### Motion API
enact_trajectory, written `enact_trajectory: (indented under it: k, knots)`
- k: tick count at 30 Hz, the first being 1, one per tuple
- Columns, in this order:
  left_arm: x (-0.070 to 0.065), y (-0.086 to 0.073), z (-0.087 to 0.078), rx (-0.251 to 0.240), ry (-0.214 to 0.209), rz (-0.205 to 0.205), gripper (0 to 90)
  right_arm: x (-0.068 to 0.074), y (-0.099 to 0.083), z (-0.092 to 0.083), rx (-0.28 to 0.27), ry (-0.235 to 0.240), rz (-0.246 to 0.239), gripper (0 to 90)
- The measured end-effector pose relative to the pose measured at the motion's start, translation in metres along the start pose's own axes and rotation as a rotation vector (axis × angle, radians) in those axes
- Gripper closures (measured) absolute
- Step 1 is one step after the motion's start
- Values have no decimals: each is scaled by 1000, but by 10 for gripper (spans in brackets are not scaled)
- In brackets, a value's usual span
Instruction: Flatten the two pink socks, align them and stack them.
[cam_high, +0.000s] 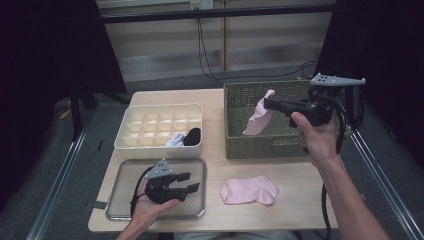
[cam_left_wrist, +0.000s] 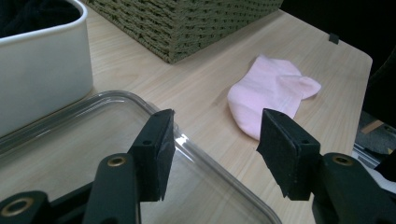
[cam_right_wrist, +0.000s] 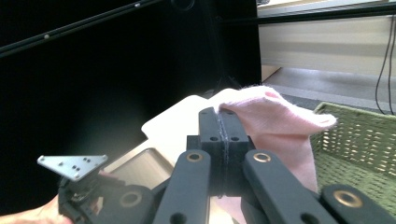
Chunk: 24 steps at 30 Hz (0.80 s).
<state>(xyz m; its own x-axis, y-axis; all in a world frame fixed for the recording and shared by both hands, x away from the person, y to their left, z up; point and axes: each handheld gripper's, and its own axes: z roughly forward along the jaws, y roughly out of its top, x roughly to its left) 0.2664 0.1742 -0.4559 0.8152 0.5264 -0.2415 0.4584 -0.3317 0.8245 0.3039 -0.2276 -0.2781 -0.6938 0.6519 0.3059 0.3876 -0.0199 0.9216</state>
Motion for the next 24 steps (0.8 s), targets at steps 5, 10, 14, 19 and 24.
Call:
enact_trajectory:
  k: [5, 10, 14, 19, 24]
  knots:
    - [-5, 11, 5, -23, -7, 7, 443, 10, -8, 0, 14, 29, 8, 900]
    - [-11, 25, 15, -46, -46, 27, 459, 22, -19, 4, 21, 69, 2, 900]
    - [-16, 36, 27, -62, -51, 45, 447, 23, -30, 12, 38, 90, 8, 900]
    - [-22, 49, 41, -83, -74, 53, 441, 27, -43, 19, 55, 104, 0, 900]
    - [-29, 56, 55, -79, -88, 77, 456, 21, -58, 26, 79, 102, 24, 900]
